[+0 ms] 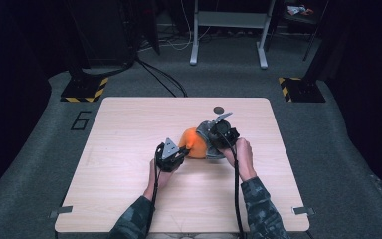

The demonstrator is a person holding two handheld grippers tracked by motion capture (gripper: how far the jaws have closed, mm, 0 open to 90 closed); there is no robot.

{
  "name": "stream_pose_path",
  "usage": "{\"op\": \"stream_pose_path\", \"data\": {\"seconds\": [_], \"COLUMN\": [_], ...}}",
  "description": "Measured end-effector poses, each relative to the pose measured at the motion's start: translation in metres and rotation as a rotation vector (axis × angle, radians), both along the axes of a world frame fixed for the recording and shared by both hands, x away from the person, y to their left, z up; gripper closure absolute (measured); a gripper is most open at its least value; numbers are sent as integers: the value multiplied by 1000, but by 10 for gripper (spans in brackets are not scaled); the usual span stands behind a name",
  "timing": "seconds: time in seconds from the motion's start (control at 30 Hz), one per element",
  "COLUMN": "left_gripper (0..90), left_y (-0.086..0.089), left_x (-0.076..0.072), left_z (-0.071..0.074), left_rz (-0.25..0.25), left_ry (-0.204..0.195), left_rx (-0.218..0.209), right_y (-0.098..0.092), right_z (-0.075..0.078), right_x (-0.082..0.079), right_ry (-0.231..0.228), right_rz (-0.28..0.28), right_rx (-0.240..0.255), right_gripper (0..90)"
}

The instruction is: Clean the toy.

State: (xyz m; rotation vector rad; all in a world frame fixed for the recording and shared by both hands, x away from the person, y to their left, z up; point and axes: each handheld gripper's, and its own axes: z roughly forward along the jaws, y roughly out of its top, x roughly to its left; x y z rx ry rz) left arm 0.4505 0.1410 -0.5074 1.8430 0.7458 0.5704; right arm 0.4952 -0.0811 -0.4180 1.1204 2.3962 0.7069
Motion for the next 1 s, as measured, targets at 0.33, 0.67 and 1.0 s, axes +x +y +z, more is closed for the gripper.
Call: {"op": "stream_pose_path", "data": {"seconds": [0.33, 0.67, 1.0], "left_gripper": [817, 813, 804], "left_y": [0, 3, 2], "left_x": [0, 1, 1], "left_z": [0, 0, -1], "left_rz": [-3, 8, 13], "left_ry": [1, 0, -8], "left_rx": [-4, -12, -21], "right_y": [-17, -28, -6], "right_z": [-29, -53, 16], "right_x": [21, 34, -10], "right_ry": [116, 170, -27], "right_rz": [-110, -153, -21], "right_rx": [-47, -58, 11], "right_gripper": [695, 701, 701]}}
